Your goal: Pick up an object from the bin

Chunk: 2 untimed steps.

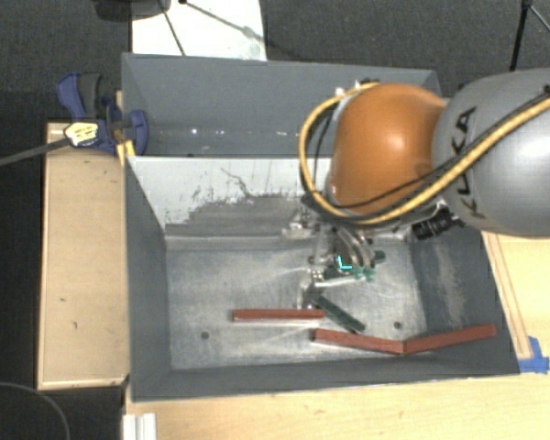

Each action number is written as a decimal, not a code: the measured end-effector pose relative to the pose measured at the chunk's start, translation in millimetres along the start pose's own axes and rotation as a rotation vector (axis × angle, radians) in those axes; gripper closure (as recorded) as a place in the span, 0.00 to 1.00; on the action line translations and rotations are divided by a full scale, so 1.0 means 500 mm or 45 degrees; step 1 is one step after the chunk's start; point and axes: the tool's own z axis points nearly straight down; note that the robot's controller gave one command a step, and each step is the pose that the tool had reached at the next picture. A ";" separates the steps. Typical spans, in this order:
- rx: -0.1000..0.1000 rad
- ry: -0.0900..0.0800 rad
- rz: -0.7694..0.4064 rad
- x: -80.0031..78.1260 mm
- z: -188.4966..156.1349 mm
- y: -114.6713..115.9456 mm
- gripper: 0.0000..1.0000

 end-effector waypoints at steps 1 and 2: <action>-0.001 -0.010 0.004 -0.003 -0.009 -0.001 0.00; -0.001 -0.013 0.004 0.085 0.128 -0.041 0.00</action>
Offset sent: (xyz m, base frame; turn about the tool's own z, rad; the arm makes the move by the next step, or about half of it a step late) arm -0.0475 -0.0232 -0.0714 0.0021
